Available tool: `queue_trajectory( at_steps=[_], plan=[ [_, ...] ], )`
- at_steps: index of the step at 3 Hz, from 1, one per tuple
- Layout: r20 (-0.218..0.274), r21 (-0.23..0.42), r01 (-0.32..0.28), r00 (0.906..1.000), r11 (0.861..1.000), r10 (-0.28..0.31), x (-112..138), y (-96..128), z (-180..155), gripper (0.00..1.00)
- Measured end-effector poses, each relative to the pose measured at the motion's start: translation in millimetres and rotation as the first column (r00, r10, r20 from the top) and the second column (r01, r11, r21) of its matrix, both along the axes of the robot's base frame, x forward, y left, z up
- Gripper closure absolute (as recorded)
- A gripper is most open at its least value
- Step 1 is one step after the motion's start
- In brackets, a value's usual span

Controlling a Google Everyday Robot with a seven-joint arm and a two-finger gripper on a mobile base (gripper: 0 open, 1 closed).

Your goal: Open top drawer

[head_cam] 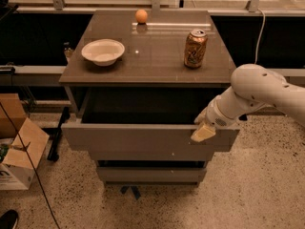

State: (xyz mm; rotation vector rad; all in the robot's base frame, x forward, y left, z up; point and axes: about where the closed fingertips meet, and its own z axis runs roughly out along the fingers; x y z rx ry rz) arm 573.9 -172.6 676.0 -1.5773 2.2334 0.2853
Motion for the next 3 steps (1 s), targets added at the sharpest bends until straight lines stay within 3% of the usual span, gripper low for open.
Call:
queue_trajectory(
  at_steps=[1,2,3],
  plan=[
    [-0.003,-0.03,-0.057,0.9984,0.998,0.057,-6,-1,3,0.0],
    [-0.031,-0.054,-0.082,0.9962,0.995,0.081,-16,-5,-3,0.0],
    [-0.07,-0.076,-0.11,0.9921,0.991,0.105,-27,-11,-13,0.19]
  ],
)
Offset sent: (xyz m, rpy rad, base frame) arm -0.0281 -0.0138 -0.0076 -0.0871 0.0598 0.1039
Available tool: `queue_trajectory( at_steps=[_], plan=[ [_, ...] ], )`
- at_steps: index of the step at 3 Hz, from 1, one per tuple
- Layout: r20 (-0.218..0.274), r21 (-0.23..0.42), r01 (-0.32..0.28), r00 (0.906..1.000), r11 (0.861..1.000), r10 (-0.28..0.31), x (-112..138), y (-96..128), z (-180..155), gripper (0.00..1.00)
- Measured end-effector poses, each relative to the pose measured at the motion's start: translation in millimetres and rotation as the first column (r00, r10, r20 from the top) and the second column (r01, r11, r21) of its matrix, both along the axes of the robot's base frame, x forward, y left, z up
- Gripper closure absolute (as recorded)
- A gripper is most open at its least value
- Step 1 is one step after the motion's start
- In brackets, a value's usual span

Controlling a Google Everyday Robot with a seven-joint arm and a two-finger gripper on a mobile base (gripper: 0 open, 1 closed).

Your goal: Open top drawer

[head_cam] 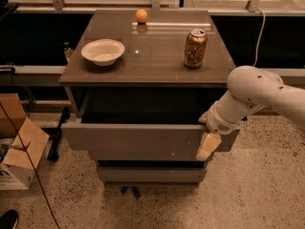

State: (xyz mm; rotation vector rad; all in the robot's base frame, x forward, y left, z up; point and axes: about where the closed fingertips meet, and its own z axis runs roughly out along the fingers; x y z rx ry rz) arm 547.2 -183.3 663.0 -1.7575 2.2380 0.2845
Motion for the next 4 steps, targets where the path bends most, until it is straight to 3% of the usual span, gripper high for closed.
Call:
queue_trajectory(
  at_steps=[1,2,3,4],
  plan=[
    [-0.054,-0.033,-0.043,0.9977,0.999,0.041,-12.1,-5.2,-14.4,0.42],
    [-0.064,-0.039,-0.05,0.9969,0.998,0.047,-14.7,-6.7,-15.7,0.64],
    [-0.064,-0.039,-0.05,0.9969,0.998,0.047,-14.7,-6.8,-15.1,0.96],
    [-0.064,-0.039,-0.05,0.9968,0.998,0.047,-14.8,-6.7,-15.1,1.0]
  ],
)
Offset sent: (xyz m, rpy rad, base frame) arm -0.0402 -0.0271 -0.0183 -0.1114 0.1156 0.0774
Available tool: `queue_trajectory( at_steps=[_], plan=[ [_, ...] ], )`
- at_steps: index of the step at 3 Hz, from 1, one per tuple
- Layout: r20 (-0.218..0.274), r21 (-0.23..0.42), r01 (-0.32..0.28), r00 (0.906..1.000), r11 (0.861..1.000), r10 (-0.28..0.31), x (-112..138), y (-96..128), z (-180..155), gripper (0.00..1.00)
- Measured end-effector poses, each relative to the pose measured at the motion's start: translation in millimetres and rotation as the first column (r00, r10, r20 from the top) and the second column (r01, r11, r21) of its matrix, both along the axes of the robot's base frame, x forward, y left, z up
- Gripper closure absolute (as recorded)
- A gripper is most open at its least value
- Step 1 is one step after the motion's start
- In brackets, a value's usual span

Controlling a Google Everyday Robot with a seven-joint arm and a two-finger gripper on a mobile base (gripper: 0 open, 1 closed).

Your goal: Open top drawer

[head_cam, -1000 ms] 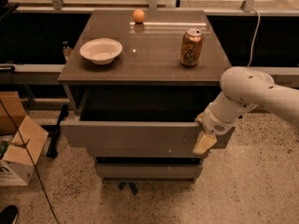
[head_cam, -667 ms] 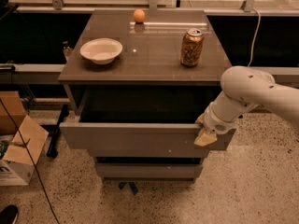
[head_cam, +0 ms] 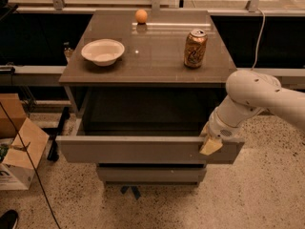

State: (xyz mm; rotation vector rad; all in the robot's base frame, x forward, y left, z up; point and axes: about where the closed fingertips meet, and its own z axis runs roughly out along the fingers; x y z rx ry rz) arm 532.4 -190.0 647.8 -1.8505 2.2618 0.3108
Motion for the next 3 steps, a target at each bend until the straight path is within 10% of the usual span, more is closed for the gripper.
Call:
queue_trajectory(
  at_steps=[3],
  plan=[
    [-0.005,0.0,-0.003,1.0,1.0,0.003,-1.3,1.3,-2.5,0.27]
  ],
)
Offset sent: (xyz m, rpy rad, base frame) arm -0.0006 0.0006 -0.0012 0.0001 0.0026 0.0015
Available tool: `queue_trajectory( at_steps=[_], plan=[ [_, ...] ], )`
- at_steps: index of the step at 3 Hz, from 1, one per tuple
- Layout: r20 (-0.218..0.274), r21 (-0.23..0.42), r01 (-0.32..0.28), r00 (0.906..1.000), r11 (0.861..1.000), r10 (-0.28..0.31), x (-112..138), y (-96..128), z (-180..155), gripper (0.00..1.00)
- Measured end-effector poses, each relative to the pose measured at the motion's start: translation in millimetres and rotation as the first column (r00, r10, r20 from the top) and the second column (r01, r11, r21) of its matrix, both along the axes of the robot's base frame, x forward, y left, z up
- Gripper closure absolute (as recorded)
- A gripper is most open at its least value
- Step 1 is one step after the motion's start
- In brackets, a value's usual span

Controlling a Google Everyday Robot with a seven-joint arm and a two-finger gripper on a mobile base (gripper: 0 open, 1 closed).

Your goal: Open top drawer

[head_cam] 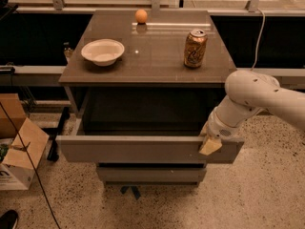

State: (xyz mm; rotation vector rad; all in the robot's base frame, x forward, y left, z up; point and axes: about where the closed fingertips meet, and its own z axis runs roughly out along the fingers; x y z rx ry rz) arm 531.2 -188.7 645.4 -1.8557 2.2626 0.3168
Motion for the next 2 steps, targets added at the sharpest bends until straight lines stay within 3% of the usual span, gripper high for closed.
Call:
queue_trajectory(
  at_steps=[1,2],
  plan=[
    [-0.032,-0.039,-0.022,0.9993,0.999,0.02,-26,-4,-1,0.04],
    [-0.071,-0.082,-0.042,0.9968,0.996,0.036,-57,-8,-6,0.0]
  ],
)
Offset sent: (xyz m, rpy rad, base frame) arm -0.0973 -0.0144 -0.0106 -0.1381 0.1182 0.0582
